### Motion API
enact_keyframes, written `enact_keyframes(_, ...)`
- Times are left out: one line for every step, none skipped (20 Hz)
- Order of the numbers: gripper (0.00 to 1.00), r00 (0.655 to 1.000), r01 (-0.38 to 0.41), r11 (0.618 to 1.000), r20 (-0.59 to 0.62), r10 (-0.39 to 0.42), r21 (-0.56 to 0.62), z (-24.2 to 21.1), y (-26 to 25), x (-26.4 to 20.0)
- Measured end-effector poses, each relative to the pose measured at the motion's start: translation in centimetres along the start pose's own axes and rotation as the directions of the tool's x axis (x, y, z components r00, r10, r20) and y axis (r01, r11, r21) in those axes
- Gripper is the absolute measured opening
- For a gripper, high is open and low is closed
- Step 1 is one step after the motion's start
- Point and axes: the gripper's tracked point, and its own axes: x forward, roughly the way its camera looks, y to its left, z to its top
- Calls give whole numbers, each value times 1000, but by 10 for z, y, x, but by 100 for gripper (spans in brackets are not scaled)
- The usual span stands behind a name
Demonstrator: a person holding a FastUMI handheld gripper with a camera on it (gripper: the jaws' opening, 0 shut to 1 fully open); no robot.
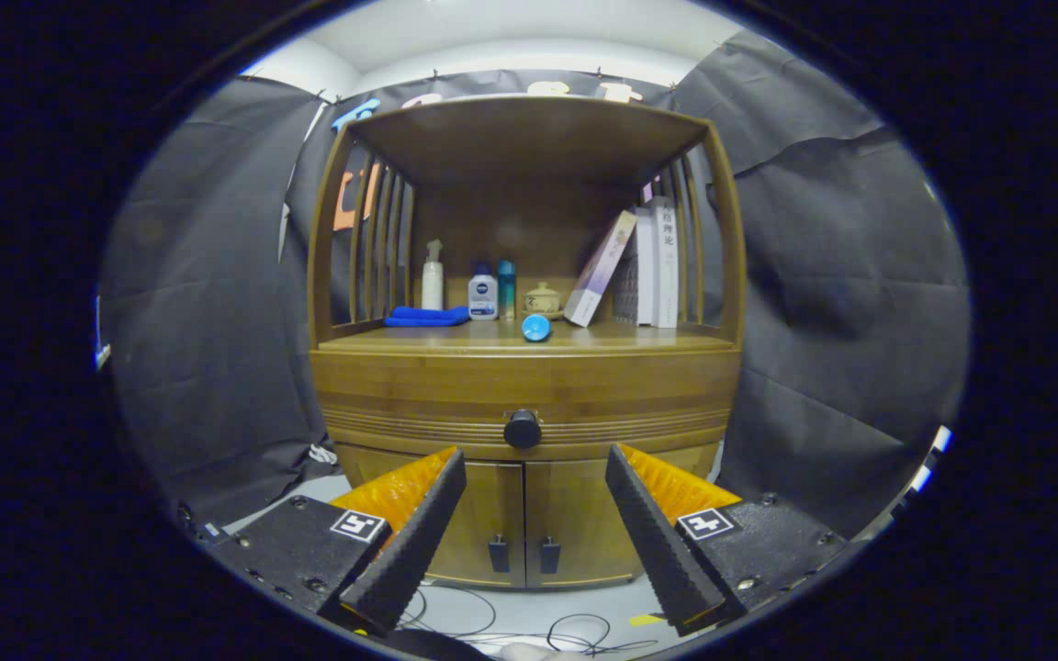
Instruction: Pull open the drawer, take out the items inside it, and place them on the countertop above the cabinet.
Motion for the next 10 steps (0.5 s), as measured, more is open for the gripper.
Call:
enact_keyframes(100, 1000, 8, 1000, 26, -8, 0, 5, -10, -15)
enact_keyframes(100, 999, 17, 1000, 38, -17, 0, 5, -16, -27)
enact_keyframes(100, 998, 18, 1000, 55, -19, 4, 3, -19, -41)
enact_keyframes(100, 997, 19, 1000, 74, -20, 11, 3, -21, -53)
enact_keyframes(100, 995, 15, 1000, 95, -16, 13, 5, -20, -65)
enact_keyframes(100, 994, 10, 1000, 113, -10, 8, 7, -19, -75)
enact_keyframes(100, 992, 8, 1000, 130, -8, 1, 11, -17, -85)
enact_keyframes(100, 989, 4, 1000, 145, -4, -3, 16, -15, -94)
enact_keyframes(100, 988, 2, 1000, 156, -1, -1, 21, -13, -102)
enact_keyframes(100, 987, -4, 1000, 161, 3, 3, 23, -10, -108)
